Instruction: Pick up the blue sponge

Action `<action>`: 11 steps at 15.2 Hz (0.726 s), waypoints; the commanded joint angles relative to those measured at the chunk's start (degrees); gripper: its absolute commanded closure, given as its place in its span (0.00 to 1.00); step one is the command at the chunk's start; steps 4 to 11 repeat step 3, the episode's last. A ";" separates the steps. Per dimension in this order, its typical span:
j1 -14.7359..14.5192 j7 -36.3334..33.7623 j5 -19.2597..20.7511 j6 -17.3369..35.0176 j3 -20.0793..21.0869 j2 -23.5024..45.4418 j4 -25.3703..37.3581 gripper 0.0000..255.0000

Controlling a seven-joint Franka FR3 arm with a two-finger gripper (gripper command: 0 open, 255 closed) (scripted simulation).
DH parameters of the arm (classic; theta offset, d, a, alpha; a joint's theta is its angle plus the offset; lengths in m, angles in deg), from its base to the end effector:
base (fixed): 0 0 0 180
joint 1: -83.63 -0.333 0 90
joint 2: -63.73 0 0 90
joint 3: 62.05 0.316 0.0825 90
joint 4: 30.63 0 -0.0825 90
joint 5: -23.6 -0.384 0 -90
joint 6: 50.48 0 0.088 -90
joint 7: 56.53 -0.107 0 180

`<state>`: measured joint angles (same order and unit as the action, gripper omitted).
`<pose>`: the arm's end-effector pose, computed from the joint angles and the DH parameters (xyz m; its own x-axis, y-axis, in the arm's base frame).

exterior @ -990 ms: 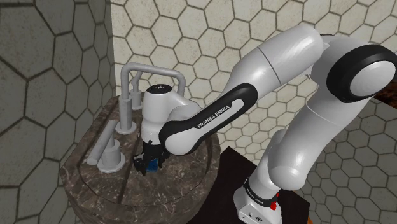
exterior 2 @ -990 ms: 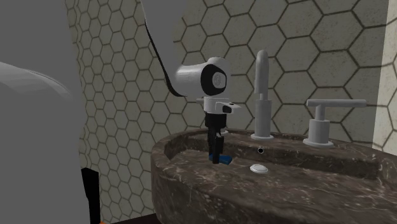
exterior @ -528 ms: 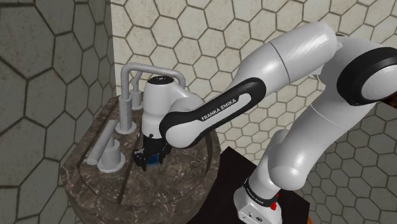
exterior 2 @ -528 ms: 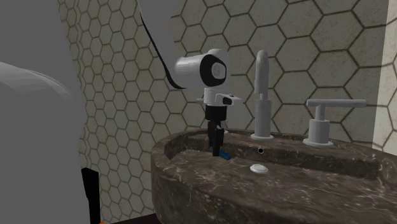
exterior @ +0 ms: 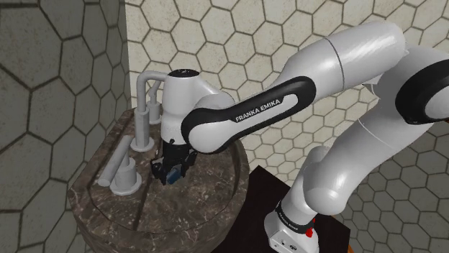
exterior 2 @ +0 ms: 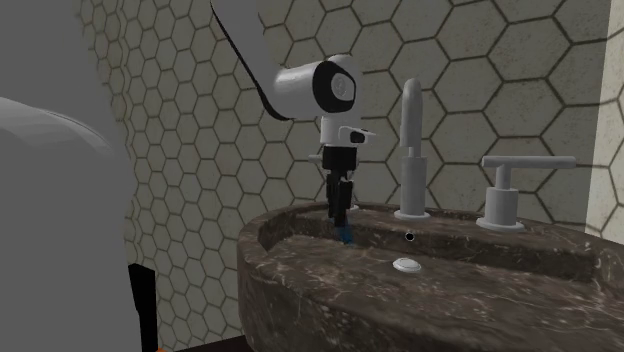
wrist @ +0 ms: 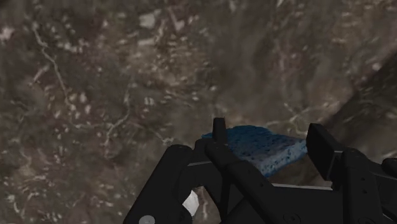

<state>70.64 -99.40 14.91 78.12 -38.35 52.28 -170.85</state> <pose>0.3648 0.2765 0.3680 0.9770 -0.2096 -0.0379 -0.2103 -0.9775 -0.0153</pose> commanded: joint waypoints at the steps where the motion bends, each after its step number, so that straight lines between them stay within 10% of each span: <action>1: -0.04 0.18 -0.25 -1.73 -0.21 -1.00 0.74 1.00; 11: -0.05 0.20 -0.26 -1.86 -0.23 -1.08 0.80 1.00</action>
